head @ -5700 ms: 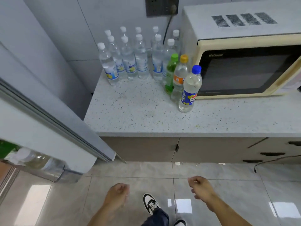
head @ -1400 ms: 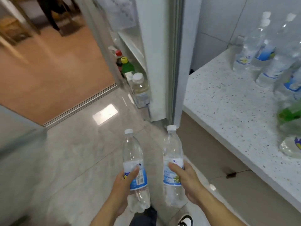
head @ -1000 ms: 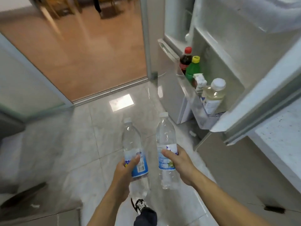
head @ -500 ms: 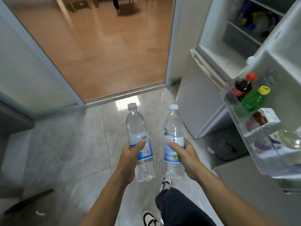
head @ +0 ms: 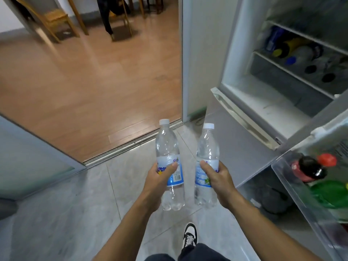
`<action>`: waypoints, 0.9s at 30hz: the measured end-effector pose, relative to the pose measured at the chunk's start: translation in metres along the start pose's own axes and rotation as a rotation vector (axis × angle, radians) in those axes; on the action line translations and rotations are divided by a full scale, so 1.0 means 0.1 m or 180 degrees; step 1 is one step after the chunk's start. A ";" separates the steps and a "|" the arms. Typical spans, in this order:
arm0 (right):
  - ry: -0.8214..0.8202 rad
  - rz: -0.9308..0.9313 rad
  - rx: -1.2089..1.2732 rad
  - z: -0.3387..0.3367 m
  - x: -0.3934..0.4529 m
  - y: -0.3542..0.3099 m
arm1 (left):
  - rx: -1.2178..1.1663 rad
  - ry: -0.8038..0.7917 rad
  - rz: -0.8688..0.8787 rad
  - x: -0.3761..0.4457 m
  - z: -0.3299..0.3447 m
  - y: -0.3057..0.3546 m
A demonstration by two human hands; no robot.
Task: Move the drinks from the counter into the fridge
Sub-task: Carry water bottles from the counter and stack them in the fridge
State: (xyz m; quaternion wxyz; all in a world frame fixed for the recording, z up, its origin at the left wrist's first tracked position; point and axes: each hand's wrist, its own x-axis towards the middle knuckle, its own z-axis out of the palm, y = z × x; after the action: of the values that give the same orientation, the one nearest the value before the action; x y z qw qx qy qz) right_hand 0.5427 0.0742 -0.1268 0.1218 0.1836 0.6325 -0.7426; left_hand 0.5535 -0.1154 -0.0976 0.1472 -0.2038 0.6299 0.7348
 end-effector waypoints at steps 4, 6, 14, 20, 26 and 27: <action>0.0191 -0.0142 0.0096 0.12 0.50 -0.38 | 0.0014 -0.0218 0.0001 0.62 0.08 0.39; 0.0316 -0.0200 0.0121 0.17 0.72 -0.53 | 0.0039 -0.0299 -0.0010 0.94 0.11 0.55; 0.1192 -0.0417 0.0226 0.37 1.54 -1.09 | 0.0257 -0.1112 -0.0037 2.21 0.29 1.27; 0.1735 -0.0731 0.0406 0.53 1.90 -1.54 | 0.0418 -0.1872 0.0195 2.75 0.54 2.00; 0.2423 -0.1078 0.0420 0.35 2.01 -1.89 | 0.0477 -0.2464 0.0130 3.09 1.07 2.36; 0.2548 -0.1139 0.0422 0.28 2.01 -1.97 | 0.0500 -0.2508 0.0181 3.13 1.20 2.41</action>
State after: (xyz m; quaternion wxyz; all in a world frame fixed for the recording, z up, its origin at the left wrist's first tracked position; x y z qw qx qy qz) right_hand 0.2760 0.0901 -0.0324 -0.2752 0.3517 0.6026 -0.6614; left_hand 0.1521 -0.0487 -0.0264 0.3722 0.1229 0.5849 0.7101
